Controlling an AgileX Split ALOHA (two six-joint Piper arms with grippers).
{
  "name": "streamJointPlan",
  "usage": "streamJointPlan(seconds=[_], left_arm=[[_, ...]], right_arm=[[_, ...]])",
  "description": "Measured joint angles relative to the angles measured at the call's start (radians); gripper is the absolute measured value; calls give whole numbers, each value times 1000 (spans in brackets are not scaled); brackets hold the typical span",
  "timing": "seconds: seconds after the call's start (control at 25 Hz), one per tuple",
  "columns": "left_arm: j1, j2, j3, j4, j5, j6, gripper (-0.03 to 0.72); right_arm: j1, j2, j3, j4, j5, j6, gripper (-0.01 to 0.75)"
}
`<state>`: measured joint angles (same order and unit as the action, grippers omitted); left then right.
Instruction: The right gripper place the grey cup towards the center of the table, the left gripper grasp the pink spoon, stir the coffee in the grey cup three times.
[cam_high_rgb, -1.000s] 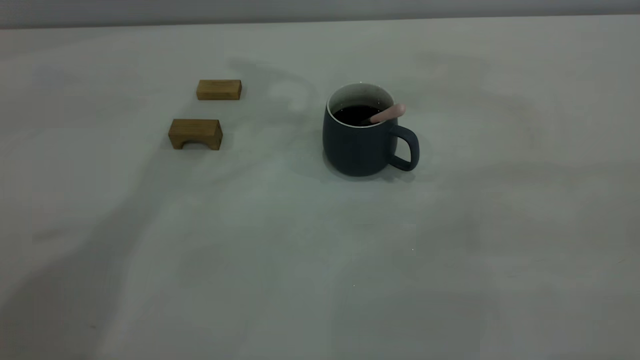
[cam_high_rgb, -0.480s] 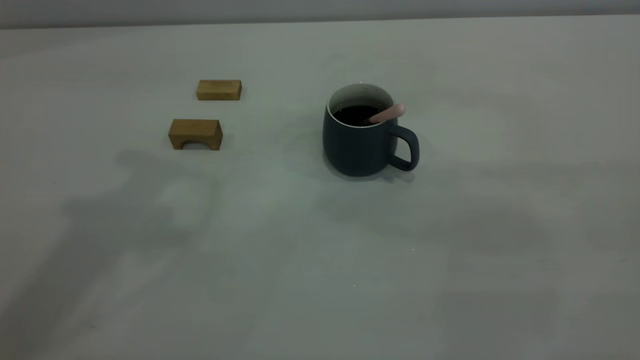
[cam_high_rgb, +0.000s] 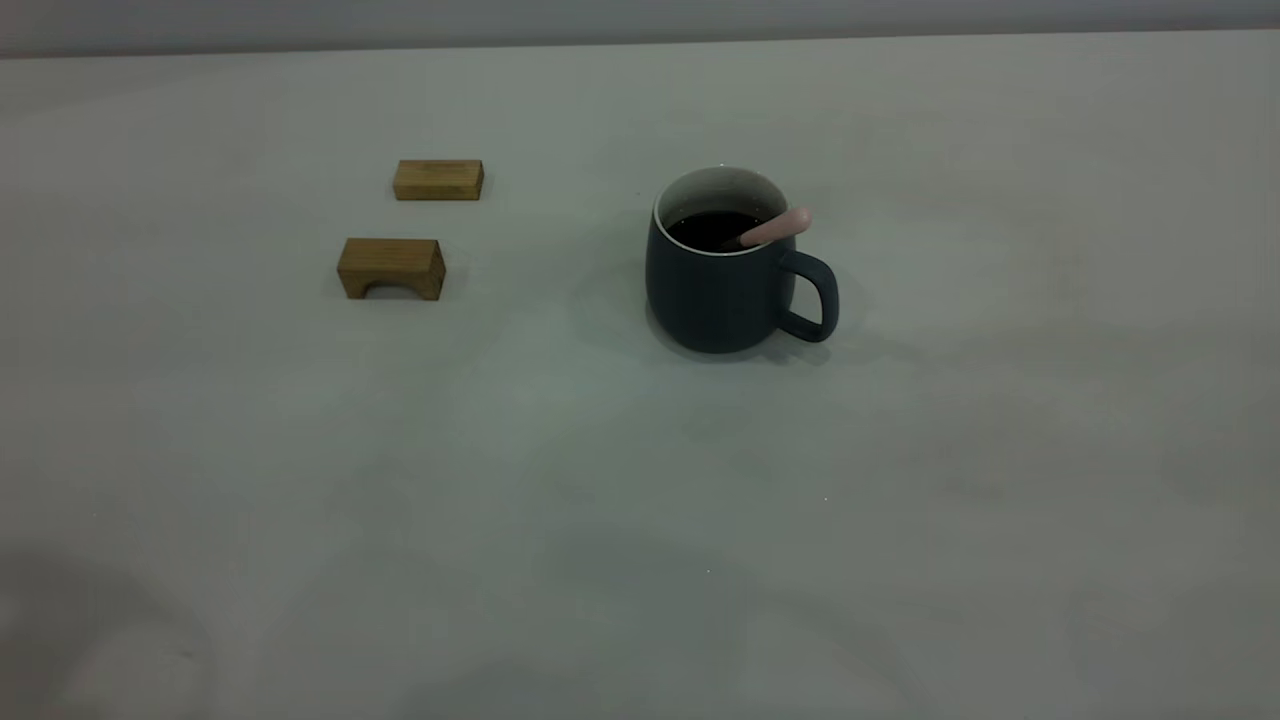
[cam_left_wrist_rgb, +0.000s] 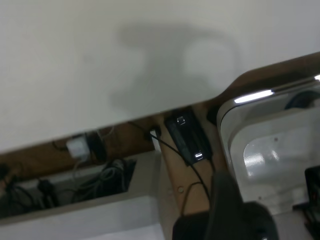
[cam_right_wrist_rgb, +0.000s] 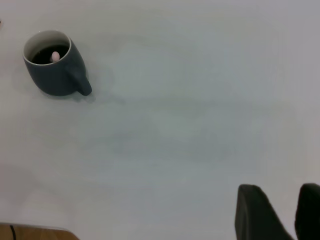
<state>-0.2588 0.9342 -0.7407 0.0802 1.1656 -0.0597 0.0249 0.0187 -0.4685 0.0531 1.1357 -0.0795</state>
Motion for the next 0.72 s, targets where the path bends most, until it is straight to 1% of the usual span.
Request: streamJointPlan(seconds=[0.12, 0.24, 0.36, 0.52, 0.72], left_arm=[[112, -170, 98, 3, -13, -21, 518], [191, -334, 152, 1, -15, -27, 518], [251, -487, 196, -6, -31, -31, 518], [270, -635, 249, -9, -39, -28, 518], [270, -787, 253, -12, -40, -24, 518]], right_arm=[[0, 0, 0, 0, 0, 0, 238], [0, 0, 0, 0, 0, 0, 238], [0, 0, 0, 0, 0, 0, 238], [0, 0, 0, 0, 0, 0, 238], [0, 0, 0, 0, 0, 0, 238]])
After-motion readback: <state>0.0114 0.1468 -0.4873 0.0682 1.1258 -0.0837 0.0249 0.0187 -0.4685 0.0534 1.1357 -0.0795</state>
